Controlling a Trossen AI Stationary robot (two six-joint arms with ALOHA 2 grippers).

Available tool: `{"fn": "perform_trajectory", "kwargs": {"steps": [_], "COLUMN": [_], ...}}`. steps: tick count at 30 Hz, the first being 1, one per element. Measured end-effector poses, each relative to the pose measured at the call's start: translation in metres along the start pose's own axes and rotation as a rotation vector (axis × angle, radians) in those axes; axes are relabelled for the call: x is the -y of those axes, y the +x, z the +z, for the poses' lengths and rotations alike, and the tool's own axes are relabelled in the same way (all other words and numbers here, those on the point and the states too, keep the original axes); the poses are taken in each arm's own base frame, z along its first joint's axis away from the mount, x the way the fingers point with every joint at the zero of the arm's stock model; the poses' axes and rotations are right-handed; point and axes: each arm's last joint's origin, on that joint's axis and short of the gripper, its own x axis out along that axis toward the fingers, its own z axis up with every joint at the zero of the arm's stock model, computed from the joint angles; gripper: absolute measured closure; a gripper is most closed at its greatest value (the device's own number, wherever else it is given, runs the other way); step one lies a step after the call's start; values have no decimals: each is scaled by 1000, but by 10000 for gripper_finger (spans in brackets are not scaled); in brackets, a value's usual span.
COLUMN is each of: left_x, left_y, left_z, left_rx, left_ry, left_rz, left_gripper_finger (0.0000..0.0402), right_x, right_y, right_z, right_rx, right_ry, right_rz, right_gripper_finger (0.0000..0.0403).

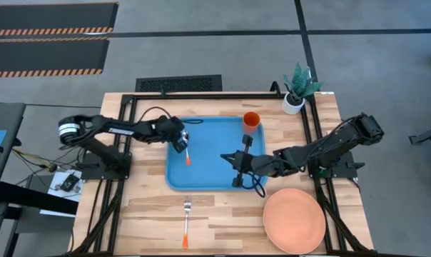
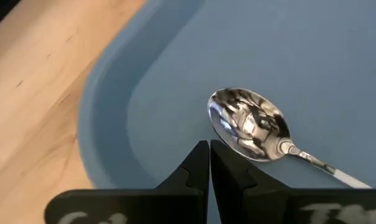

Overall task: Pick and place plate/cup/fork/spoon on tray
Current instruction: Put the orange spoon on the blue tray, then put the orange plate on the blue tray to the right of the orange spoon

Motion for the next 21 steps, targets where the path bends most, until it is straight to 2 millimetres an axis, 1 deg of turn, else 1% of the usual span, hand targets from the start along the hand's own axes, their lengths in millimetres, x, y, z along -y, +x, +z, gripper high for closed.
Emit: {"fn": "perform_trajectory", "kwargs": {"steps": [7, 11, 16, 21], "left_x": [3, 3, 1, -1], "left_y": [10, 9, 1, -18], "left_z": [3, 5, 9, 13], "left_rx": [-9, 4, 43, 119], "left_ry": [4, 0, 1, -8], "left_rz": [13, 17, 28, 9], "left_gripper_finger": [400, 400, 400, 400], "right_x": [0, 0, 0, -1], "right_y": [0, 0, 0, 0], "right_z": [0, 0, -1, -2], "right_rx": [-1, -1, -6, -18], "right_ry": [0, 0, -4, -8], "right_rz": [0, 1, 1, 10], "right_gripper_finger": [398, 397, 397, 397]}}
